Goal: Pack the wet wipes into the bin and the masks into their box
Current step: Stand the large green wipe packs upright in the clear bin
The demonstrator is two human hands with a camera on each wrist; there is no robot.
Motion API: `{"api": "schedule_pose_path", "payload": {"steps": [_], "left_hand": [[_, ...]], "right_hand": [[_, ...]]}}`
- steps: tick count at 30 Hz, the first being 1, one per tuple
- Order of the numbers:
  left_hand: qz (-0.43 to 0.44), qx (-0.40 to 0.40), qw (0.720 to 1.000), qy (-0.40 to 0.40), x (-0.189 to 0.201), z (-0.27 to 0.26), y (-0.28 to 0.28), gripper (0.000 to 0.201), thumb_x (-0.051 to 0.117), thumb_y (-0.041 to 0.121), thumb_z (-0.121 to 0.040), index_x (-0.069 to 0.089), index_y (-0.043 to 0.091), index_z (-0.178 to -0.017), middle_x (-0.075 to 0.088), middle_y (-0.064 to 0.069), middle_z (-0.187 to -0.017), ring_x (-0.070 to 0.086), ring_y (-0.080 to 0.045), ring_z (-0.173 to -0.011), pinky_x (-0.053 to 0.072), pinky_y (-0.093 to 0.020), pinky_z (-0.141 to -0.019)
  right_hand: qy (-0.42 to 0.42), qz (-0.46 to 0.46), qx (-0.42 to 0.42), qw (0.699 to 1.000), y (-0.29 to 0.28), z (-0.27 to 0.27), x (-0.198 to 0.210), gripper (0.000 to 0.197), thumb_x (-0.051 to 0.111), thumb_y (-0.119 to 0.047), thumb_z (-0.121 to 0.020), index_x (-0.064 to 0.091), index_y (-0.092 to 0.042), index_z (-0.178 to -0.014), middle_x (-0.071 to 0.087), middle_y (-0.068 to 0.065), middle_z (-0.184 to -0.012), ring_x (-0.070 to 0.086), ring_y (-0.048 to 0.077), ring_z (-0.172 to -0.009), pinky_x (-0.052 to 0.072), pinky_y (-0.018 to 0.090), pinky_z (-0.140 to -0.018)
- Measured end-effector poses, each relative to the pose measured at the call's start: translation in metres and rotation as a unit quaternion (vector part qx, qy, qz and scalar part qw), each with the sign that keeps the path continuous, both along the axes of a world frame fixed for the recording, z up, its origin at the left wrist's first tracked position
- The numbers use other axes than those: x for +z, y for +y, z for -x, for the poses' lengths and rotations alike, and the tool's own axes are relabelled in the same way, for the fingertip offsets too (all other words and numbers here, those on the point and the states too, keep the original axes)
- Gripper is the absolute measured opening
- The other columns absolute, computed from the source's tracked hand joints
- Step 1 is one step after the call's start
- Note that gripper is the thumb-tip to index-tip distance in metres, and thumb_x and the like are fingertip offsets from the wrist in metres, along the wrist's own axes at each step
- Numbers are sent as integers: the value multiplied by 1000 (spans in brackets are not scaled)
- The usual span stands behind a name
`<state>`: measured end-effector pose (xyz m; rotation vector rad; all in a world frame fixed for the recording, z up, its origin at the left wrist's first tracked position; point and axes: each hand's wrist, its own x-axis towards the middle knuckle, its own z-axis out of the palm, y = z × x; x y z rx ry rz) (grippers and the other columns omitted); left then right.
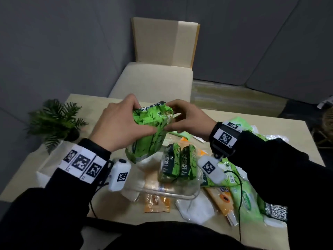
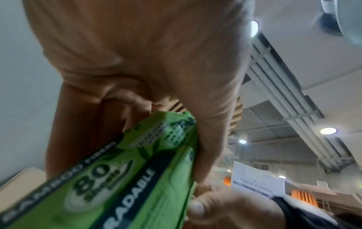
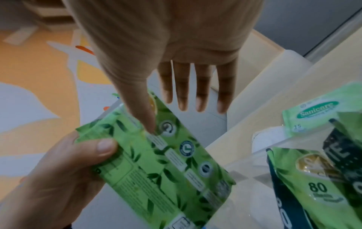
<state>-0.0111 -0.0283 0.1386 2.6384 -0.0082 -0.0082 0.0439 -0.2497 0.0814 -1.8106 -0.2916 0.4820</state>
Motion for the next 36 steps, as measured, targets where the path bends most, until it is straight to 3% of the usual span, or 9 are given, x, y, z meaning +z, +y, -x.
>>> {"api": "schedule_pose_path", "payload": {"steps": [2,6,11,17,22,27,30,32,36], "left_hand": [[-2,27,999,18,-19,5,-1,63,81,66,-61,47,26,-96,58,7,-79,56,-20,-77,39,-37,-62],[-37,36,996,77,-61,13,-10,75,80,71,-64,39,22,-104,60,1,-87,58,-29,-81,44,-39,-65],[82,41,973,211,-124,19,-13,86,91,62,-58,33,27,-111,63,3,-101,63,-19,-87,52,-36,-68],[139,58,934,325,-165,18,-21,79,86,52,-76,29,24,-123,56,-4,-123,59,-24,-107,48,-35,-82],[200,100,913,342,-172,6,-6,107,89,64,-62,28,30,-144,65,-2,-128,66,-20,-107,53,-32,-73],[152,37,920,360,-171,3,-18,52,86,54,-75,62,31,-115,72,5,-117,67,-16,-103,59,-34,-84],[152,46,924,348,-173,0,-24,96,84,70,-65,47,28,-142,65,5,-133,65,-18,-111,54,-30,-72],[138,70,929,336,-175,-1,-27,135,82,85,-48,28,24,-156,56,-1,-147,61,-25,-124,59,-39,-81],[87,68,940,323,-174,-3,-37,139,88,75,-50,22,15,-156,53,-10,-150,61,-30,-124,61,-42,-85]], "right_hand": [[46,22,27,998,9,-1,-6,64,81,-1,-83,54,-28,-134,65,10,-115,75,35,-86,63,49,-65],[53,54,60,995,23,-2,-28,75,79,5,-80,52,-36,-136,66,22,-112,73,46,-88,63,58,-70],[-58,244,133,959,24,-5,-61,70,85,-14,-77,52,-37,-135,67,-8,-105,66,19,-95,57,37,-82],[-50,248,123,960,18,-12,-74,51,83,-21,-83,63,-28,-130,72,-1,-120,66,17,-109,53,39,-99],[-48,328,77,940,-19,-12,-67,51,84,-48,-80,67,-28,-124,65,-4,-122,61,15,-106,48,31,-88],[19,345,110,932,-45,8,-86,48,87,-48,-76,71,-32,-118,64,-5,-122,56,12,-104,42,27,-85],[12,289,56,956,-47,18,-103,41,87,-46,-77,72,-31,-112,68,-6,-119,61,14,-106,50,33,-93],[14,265,27,964,-49,22,-111,40,87,-48,-76,73,-32,-110,69,-7,-121,62,14,-110,52,39,-99],[-34,263,23,964,-49,31,-117,40,86,-40,-80,73,-22,-113,68,-1,-122,61,20,-111,50,38,-96]]}}
